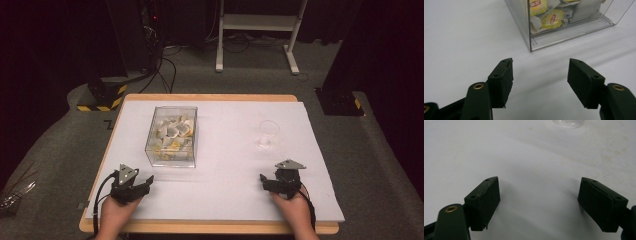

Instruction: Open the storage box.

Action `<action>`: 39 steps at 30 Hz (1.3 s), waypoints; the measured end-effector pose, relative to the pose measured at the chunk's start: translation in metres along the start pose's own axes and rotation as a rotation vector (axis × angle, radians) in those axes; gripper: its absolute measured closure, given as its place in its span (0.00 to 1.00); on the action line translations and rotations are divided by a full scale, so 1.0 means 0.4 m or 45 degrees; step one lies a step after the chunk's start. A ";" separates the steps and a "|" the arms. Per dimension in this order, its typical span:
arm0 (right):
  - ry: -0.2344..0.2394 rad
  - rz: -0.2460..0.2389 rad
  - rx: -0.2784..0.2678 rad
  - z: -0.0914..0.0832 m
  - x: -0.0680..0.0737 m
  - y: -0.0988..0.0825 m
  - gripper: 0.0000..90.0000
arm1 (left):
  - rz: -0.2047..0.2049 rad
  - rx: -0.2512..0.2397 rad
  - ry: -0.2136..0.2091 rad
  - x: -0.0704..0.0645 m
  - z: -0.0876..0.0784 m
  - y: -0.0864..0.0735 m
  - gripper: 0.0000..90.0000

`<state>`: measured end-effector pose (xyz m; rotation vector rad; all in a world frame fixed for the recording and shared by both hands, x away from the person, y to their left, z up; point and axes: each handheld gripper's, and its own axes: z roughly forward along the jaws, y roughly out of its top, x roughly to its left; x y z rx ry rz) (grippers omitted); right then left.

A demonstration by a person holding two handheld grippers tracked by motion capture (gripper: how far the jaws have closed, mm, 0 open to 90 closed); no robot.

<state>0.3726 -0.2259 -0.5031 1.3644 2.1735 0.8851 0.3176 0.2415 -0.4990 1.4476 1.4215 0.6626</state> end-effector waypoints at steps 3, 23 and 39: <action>0.000 0.000 0.000 0.000 0.000 0.000 0.20 | -0.003 -0.018 -0.006 -0.007 -0.003 0.004 0.42; 0.000 0.000 -0.004 0.000 0.000 -0.001 0.20 | -0.007 -0.051 -0.069 -0.051 -0.017 0.009 0.44; -0.004 0.004 -0.003 -0.001 0.002 -0.002 0.20 | -0.011 -0.046 -0.122 -0.103 -0.013 0.000 0.41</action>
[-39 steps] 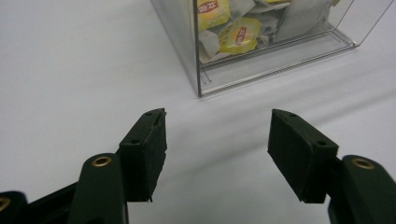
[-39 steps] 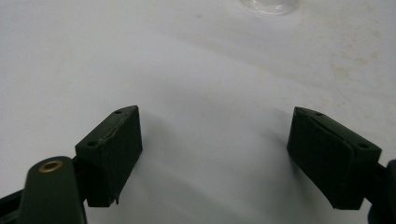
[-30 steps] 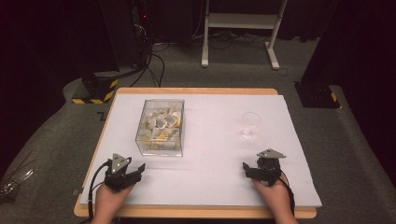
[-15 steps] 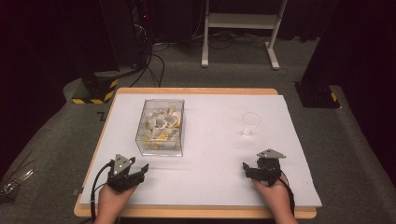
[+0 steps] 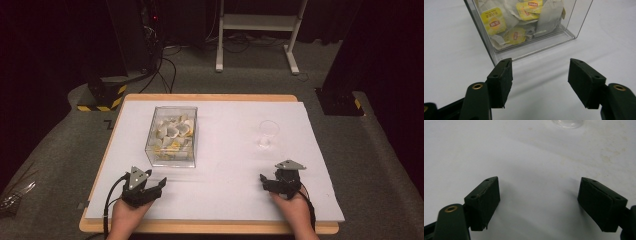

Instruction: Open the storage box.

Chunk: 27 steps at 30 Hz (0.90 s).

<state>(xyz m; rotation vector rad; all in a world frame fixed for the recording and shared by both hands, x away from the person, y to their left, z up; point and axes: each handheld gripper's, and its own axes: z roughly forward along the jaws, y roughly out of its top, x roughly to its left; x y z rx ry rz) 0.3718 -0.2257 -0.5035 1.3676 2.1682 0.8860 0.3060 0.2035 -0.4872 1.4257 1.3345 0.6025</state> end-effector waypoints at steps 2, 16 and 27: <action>0.000 0.000 0.000 0.000 0.000 0.000 0.20 | -0.003 0.000 -0.003 -0.002 0.000 0.000 0.40; -0.006 -0.003 -0.003 0.000 0.001 0.000 0.20 | -0.029 -0.006 -0.025 -0.024 0.002 0.003 0.37; -0.005 -0.002 -0.005 0.000 0.001 -0.001 0.20 | -0.059 -0.022 0.007 -0.019 0.008 0.029 0.35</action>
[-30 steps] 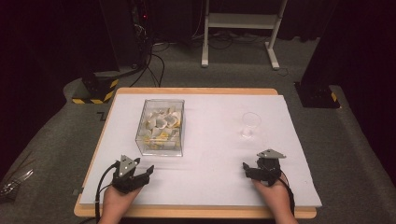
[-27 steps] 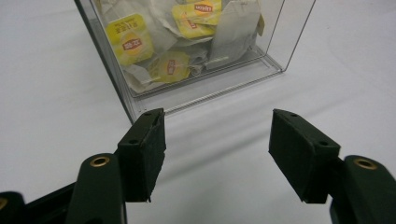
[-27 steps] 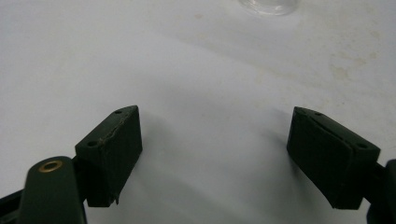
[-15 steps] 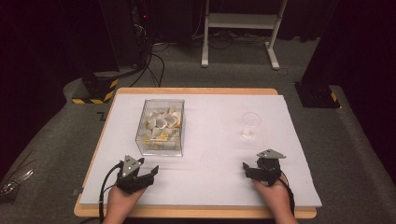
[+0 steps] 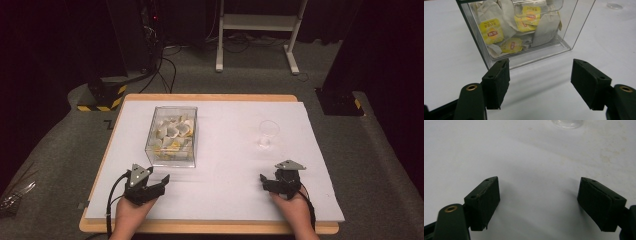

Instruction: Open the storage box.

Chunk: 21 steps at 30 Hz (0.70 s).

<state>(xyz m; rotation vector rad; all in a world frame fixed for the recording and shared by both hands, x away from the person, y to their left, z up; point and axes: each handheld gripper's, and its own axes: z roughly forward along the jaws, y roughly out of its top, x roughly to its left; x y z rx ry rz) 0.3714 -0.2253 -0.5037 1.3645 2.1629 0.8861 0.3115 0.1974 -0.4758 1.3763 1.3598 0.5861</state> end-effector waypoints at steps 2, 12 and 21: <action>0.000 0.000 0.000 0.000 0.000 0.000 0.20 | -0.006 0.001 0.003 0.000 0.002 0.003 0.35; -0.001 -0.002 0.003 -0.001 0.000 0.000 0.20 | 0.008 -0.017 0.037 -0.021 0.031 0.010 0.34; -0.002 0.001 0.001 -0.001 0.001 0.000 0.20 | -0.001 -0.038 0.064 -0.037 0.062 0.029 0.34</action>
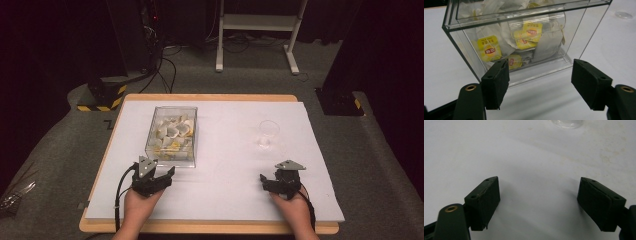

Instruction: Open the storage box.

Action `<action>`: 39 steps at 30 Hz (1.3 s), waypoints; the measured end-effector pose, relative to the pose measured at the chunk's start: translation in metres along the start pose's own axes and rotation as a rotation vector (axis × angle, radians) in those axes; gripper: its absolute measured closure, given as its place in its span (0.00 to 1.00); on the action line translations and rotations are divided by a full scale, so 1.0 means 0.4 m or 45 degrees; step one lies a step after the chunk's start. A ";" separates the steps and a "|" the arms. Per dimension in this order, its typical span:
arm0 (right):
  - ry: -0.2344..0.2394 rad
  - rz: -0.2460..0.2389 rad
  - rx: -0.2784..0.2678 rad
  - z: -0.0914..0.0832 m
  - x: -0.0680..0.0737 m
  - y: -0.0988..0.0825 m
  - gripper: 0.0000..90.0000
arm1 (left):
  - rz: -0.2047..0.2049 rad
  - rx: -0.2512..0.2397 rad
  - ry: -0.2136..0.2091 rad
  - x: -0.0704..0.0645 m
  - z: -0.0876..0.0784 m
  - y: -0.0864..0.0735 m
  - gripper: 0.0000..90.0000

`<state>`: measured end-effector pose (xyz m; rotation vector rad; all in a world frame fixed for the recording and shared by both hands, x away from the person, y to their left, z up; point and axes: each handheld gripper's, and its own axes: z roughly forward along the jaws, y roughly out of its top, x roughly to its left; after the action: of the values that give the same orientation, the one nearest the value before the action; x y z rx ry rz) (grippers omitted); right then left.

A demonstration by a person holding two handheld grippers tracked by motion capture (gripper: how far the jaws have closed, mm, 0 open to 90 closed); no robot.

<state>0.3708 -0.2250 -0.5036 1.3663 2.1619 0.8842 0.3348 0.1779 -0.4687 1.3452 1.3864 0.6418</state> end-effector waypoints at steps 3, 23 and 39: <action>-0.002 0.000 -0.002 0.000 0.000 0.000 0.20 | 0.006 -0.001 0.017 -0.004 0.013 0.009 0.34; 0.000 -0.002 -0.003 0.000 0.000 0.000 0.21 | -0.051 0.009 0.069 -0.022 0.067 0.045 0.29; 0.000 -0.002 -0.001 0.000 0.000 0.000 0.21 | -0.064 0.001 0.121 -0.046 0.095 0.040 0.28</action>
<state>0.3708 -0.2251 -0.5036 1.3634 2.1622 0.8848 0.3720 0.1534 -0.4603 1.2906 1.4922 0.6782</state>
